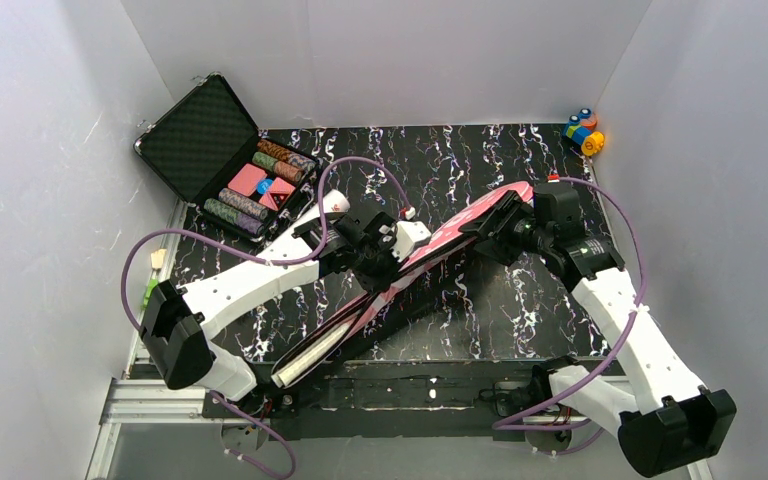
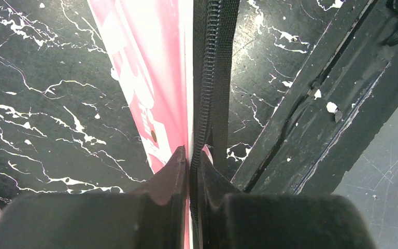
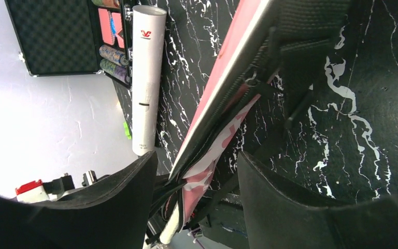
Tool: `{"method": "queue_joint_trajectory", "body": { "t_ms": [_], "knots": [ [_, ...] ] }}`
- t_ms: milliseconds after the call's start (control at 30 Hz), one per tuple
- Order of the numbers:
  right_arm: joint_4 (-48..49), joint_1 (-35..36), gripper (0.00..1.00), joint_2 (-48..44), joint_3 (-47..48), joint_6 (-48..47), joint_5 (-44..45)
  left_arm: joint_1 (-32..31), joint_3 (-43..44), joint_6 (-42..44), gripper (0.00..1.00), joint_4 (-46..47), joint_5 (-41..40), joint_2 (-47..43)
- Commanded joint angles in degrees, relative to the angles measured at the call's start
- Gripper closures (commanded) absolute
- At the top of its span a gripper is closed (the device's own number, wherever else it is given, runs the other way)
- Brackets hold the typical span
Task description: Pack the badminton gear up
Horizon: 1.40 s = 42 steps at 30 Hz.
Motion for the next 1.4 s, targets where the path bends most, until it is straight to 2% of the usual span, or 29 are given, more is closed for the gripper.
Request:
{"method": "queue_joint_trajectory", "body": {
  "t_ms": [0, 133, 333, 633, 800, 967, 1200, 1367],
  "knots": [
    [1.34, -0.61, 0.33, -0.28, 0.09, -1.17, 0.99, 0.07, 3.14, 0.21, 1.0, 2.09, -0.58, -2.37],
    [2.19, -0.88, 0.33, -0.67, -1.09, -1.36, 1.94, 0.26, 2.76, 0.47, 1.0, 2.28, -0.88, -3.16],
    [12.86, -1.03, 0.33, -4.12, -10.1, 2.45, 6.97, 0.33, 3.51, 0.7, 1.0, 1.78, 0.33, -3.61],
    [21.11, -1.49, 0.35, -8.18, -14.8, 4.89, 10.75, 0.46, 4.17, 0.5, 1.0, 1.35, 2.08, -3.34],
    [21.38, -1.93, 0.35, -9.2, -14.14, 5.75, 8.41, 0.49, 4.07, 0.54, 1.0, 1.13, 2.26, -3.38],
    [16.25, -1.93, 0.35, -9.79, -11.96, 7.3, 4.07, 0.61, 4.01, 0.66, 1.0, 1.25, 2.08, -3.44],
    [13.09, -1.89, 0.35, -14.88, -12.6, 10.17, 4.27, 0.7, 4.94, 0.66, 1.0, 1.08, 1.64, -2.84],
    [18.53, -1.84, 0.36, -14.44, -15.48, 11.77, 5.25, 0.75, 5.8, 0.57, 1.0, 0.82, 1.92, -2.19]
  ]
}}
